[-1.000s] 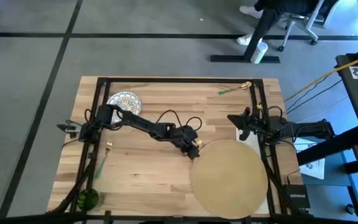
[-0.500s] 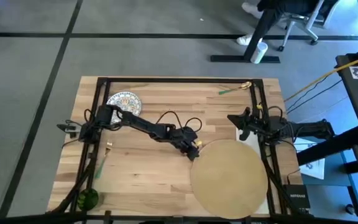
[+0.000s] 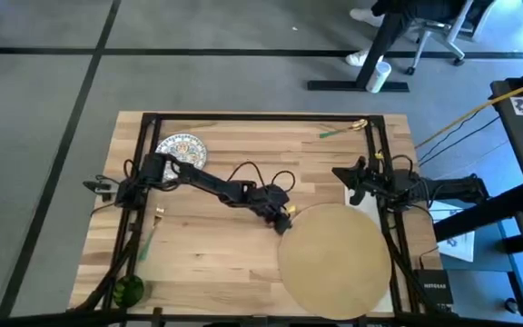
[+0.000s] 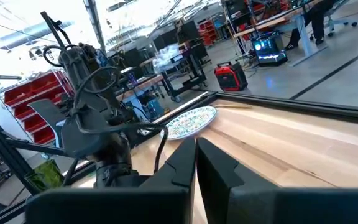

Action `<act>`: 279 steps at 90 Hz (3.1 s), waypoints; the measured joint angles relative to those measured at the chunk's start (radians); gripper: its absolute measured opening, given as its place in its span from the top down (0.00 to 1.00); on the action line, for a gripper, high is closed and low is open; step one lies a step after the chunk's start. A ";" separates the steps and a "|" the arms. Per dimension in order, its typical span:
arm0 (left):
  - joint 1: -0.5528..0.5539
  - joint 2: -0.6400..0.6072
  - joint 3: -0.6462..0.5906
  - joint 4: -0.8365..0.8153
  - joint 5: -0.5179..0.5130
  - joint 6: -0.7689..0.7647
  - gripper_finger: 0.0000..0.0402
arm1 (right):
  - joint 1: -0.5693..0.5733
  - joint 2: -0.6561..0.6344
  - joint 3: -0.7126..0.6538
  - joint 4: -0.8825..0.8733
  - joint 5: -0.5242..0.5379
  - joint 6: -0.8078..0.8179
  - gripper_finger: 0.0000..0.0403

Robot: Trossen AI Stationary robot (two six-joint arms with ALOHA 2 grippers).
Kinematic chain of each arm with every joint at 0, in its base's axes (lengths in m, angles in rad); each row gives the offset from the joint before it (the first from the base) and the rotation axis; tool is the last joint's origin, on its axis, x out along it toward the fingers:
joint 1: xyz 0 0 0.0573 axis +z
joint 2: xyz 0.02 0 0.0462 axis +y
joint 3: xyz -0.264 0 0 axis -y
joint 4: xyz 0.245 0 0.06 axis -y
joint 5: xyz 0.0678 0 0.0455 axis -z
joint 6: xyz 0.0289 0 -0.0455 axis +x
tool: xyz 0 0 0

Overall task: Set table place
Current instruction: Move the brown place mat to the center of the table

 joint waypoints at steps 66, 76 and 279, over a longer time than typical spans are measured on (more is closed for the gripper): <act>0.005 0.001 0.121 -0.287 -0.068 0.051 0.79 | 0.000 0.000 0.000 0.000 -0.025 0.004 1.00; -0.006 0.001 0.122 -0.286 -0.058 0.048 0.79 | 0.000 0.000 0.000 0.000 -0.025 0.005 1.00; 0.041 0.003 0.208 -0.567 -0.185 0.410 1.00 | 0.000 0.000 0.000 -0.009 -0.102 0.005 1.00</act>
